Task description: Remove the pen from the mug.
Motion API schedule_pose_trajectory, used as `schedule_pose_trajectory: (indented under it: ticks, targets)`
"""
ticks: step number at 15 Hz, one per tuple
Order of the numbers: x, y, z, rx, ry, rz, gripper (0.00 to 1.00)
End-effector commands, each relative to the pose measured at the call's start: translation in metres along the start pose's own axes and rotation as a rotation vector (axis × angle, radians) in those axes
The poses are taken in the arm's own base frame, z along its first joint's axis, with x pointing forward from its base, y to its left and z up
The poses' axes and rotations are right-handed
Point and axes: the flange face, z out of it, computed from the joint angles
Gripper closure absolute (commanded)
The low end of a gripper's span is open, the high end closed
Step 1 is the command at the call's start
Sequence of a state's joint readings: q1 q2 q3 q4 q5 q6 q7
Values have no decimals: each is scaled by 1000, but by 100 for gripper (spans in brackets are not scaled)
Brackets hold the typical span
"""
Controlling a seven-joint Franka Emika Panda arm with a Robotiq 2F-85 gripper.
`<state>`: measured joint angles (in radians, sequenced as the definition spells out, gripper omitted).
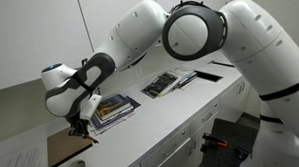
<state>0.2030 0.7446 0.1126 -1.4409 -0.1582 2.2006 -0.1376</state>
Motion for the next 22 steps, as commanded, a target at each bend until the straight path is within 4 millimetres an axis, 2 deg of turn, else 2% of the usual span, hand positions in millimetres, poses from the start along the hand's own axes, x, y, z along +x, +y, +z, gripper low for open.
schedule_pose_trajectory:
  ticks: [1, 5, 8, 12, 16, 17, 19, 22]
  targets:
    - [-19, 24, 37, -106, -184, -32, 96]
    - [-48, 53, 109, -212, -390, -116, 96]
    - [-69, 70, 148, -275, -523, -197, 96]
    - [-92, 99, 172, -394, -656, -262, 96]
    - [-104, 121, 182, -516, -704, -296, 96]
    - [-106, 122, 185, -527, -718, -306, 60]
    - [-107, 122, 187, -519, -712, -318, 53]
    - [-103, 117, 175, -525, -692, -339, 30]
